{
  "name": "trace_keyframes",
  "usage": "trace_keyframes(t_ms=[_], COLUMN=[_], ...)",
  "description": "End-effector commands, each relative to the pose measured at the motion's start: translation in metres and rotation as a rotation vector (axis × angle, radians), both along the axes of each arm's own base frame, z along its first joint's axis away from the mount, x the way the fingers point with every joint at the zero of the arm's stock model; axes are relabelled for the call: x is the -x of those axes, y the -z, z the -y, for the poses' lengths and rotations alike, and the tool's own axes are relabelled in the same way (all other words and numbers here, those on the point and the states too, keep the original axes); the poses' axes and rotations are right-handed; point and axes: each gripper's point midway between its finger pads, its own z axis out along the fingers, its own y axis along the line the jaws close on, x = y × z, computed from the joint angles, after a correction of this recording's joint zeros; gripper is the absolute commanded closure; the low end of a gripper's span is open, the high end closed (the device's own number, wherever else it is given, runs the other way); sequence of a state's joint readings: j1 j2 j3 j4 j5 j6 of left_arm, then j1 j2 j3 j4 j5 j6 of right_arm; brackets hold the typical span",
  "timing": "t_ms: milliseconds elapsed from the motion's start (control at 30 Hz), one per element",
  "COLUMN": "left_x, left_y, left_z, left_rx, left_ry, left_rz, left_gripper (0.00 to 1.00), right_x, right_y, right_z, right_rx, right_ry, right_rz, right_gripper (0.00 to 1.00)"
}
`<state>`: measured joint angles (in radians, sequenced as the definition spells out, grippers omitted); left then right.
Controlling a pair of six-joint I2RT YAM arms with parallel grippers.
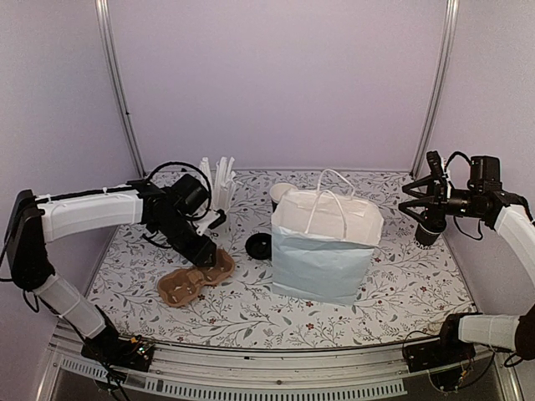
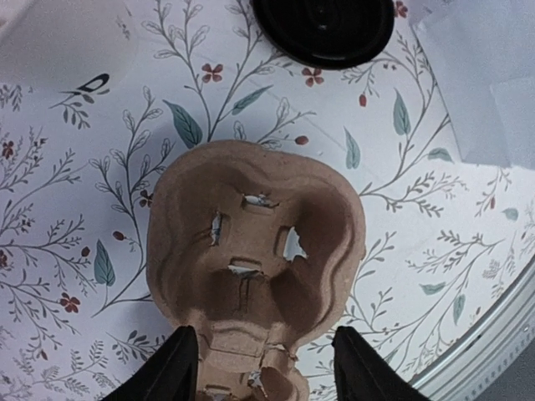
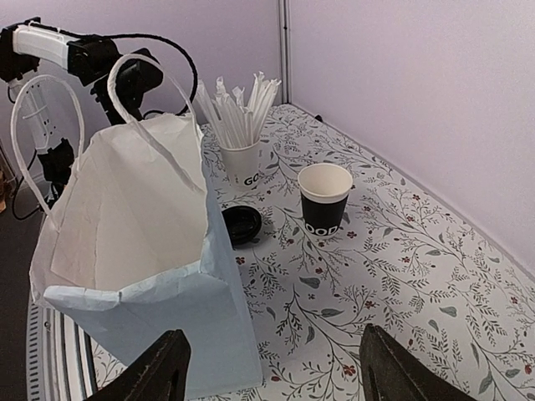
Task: Pack the takeout coffee
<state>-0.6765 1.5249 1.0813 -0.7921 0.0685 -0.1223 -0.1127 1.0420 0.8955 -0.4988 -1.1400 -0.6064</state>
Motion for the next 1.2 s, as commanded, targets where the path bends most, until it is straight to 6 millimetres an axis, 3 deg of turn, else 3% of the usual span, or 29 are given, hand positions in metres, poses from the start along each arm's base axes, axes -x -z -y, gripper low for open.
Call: trace_keyframes(t_ms=[0,200,433,833,1033,1167], left_x=[0.009,0.006,-0.003,-0.029,-0.035,-0.039], left_y=[0.005,0.011,0.034,0.054,0.07,0.071], left_z=[-0.011,-0.009,-0.004,0.053,0.061,0.067], left_rx=[-0.09,-0.141,-0.262,-0.239,-0.264,-0.28], left_ry=[0.042,0.041,0.052,0.134,0.152,0.157], left_rz=[-0.081,-0.144,-0.21,-0.055,-0.04,0.002], left_gripper=[0.35,0.34,0.44,0.57,0.57,0.57], right_x=[0.004,0.006,0.006,0.006,0.006,0.006], right_y=[0.001,0.001,0.002,0.003,0.004,0.004], right_z=[-0.001,-0.002,-0.002,-0.002,-0.002,-0.002], right_rx=[-0.009,-0.01,-0.013,-0.011,-0.013,-0.011], right_ry=[-0.02,-0.028,-0.037,-0.04,-0.042,-0.041], right_rz=[-0.003,0.001,-0.006,-0.006,-0.009,-0.006], right_gripper=[0.27,0.27,0.27,0.27,0.27,0.27])
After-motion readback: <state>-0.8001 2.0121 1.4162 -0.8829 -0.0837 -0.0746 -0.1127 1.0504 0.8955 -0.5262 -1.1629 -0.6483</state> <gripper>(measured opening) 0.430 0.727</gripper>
